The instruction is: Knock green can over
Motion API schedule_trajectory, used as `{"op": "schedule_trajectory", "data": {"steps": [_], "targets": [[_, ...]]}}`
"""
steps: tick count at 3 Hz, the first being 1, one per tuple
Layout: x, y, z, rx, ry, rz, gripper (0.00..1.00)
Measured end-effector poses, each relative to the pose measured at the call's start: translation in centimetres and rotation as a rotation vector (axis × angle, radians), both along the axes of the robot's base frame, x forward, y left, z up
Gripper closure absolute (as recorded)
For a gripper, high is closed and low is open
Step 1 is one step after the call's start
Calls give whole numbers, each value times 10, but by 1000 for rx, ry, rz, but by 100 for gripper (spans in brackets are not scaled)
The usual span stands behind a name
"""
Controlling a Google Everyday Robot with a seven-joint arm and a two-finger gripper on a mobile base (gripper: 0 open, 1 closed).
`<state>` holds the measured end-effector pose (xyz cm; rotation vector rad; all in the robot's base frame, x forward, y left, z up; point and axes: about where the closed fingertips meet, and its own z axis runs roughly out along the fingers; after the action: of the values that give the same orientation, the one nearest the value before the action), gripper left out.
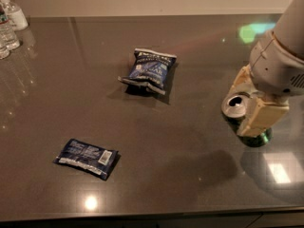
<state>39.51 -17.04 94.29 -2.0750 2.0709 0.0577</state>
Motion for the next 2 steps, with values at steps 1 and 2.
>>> {"op": "schedule_trajectory", "data": {"steps": [1,2], "targets": [[12,-33,-14,-151,1,-25,100],[20,-51,-26,-256,-3,-26,82]]}}
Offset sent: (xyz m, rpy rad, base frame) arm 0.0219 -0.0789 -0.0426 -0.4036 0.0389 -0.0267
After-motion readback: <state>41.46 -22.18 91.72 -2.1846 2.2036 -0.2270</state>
